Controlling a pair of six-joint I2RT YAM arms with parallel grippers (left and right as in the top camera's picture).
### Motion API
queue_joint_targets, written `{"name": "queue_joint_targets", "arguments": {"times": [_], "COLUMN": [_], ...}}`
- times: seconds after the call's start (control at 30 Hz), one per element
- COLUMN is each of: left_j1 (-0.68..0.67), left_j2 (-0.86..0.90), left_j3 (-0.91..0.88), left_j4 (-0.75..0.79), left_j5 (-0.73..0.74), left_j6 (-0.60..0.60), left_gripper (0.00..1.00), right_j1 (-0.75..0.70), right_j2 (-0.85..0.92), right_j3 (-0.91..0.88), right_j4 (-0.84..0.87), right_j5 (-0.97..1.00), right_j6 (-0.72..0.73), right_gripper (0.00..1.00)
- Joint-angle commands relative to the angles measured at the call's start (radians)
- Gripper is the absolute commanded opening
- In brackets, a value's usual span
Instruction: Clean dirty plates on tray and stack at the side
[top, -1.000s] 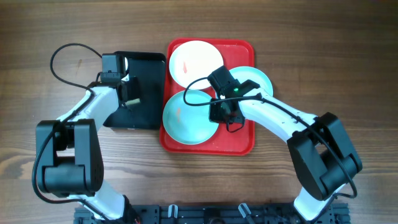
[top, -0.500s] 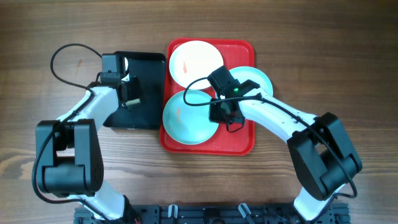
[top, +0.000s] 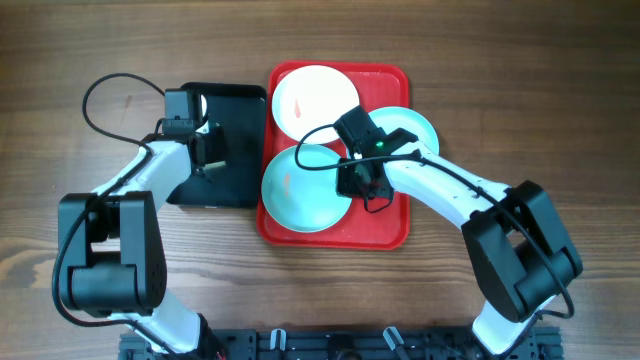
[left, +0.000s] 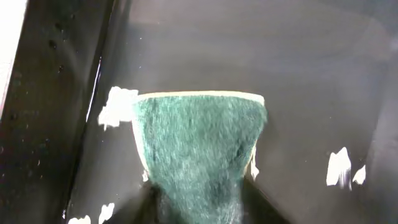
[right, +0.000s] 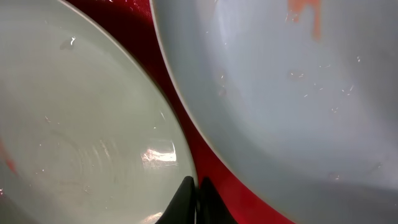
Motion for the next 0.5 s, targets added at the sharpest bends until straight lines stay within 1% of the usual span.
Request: {"name": "queue_joint_targets", "arguments": {"times": [0.0, 0.03, 0.17, 0.27, 0.47], "left_j1": [0.004, 0.004, 0.004, 0.004, 0.003], "left_j2": [0.013, 0.013, -0.030, -0.131, -0.314], "left_j3": [-0.014, -0.014, -0.014, -0.014, -0.014], "left_j4": [0.010, 0.008, -0.002, -0.005, -0.039], "left_j5": [0.013, 0.014, 0.025, 0.069, 0.092], "left_j6": [-0.005, -0.005, -0.005, -0.005, 0.000], "left_gripper": [0.10, 0.04, 0.04, 0.04, 0.04], "right_j1": [0.003, 0.003, 0.003, 0.003, 0.003], "right_j2": [0.017, 0.017, 0.017, 0.017, 0.017], "right_j3": [-0.012, -0.012, -0.012, -0.012, -0.012], "right_j4": [0.005, 0.005, 0.006, 0.006, 0.005], "right_j5": [0.025, 0.025, 0.025, 0.025, 0.024], "right_j6": [-0.008, -0.008, -0.008, -0.008, -0.010], "right_gripper": [0.04, 0.04, 0.04, 0.04, 0.04]}}
